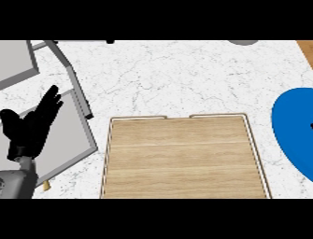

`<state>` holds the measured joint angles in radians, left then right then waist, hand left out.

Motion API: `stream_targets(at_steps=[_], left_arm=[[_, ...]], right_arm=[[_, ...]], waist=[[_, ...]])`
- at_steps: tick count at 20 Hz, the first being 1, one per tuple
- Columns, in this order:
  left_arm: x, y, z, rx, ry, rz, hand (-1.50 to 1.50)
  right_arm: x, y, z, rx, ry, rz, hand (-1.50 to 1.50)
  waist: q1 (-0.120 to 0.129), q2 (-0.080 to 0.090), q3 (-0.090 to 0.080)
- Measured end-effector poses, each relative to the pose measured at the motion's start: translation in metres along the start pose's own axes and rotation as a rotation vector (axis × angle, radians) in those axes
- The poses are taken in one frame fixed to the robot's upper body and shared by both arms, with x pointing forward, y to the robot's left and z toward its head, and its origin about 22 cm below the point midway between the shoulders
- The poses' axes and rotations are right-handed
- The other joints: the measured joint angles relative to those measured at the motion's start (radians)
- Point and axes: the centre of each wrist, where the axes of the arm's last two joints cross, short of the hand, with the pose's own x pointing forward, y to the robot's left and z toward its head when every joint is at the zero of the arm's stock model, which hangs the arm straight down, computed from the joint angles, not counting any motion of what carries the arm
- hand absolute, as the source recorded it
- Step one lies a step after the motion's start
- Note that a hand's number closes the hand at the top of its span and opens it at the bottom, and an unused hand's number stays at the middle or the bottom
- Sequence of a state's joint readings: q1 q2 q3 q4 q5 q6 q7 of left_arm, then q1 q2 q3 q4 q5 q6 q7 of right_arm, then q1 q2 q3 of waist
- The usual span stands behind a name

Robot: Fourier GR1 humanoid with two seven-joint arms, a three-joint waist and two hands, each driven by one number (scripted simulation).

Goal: Pick the tomato from the tray and place it in the plate

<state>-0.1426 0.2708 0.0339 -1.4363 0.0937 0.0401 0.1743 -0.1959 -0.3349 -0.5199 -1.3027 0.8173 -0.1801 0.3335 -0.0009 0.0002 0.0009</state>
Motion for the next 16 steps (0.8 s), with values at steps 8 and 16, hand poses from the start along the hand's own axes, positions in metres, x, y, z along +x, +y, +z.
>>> stream_targets(at_steps=[8, 16], left_arm=[[-0.001, -0.005, -0.009, 0.009, 0.003, 0.007, 0.00], [-0.001, -0.005, -0.004, 0.006, 0.006, 0.004, 0.00]], right_arm=[[-0.003, -0.012, -0.005, -0.088, -0.223, -0.133, -1.50], [0.025, -0.035, 0.009, -0.130, -0.322, -0.482, -1.50]], waist=[[-0.005, -0.001, 0.000], [-0.008, -0.005, -0.001]])
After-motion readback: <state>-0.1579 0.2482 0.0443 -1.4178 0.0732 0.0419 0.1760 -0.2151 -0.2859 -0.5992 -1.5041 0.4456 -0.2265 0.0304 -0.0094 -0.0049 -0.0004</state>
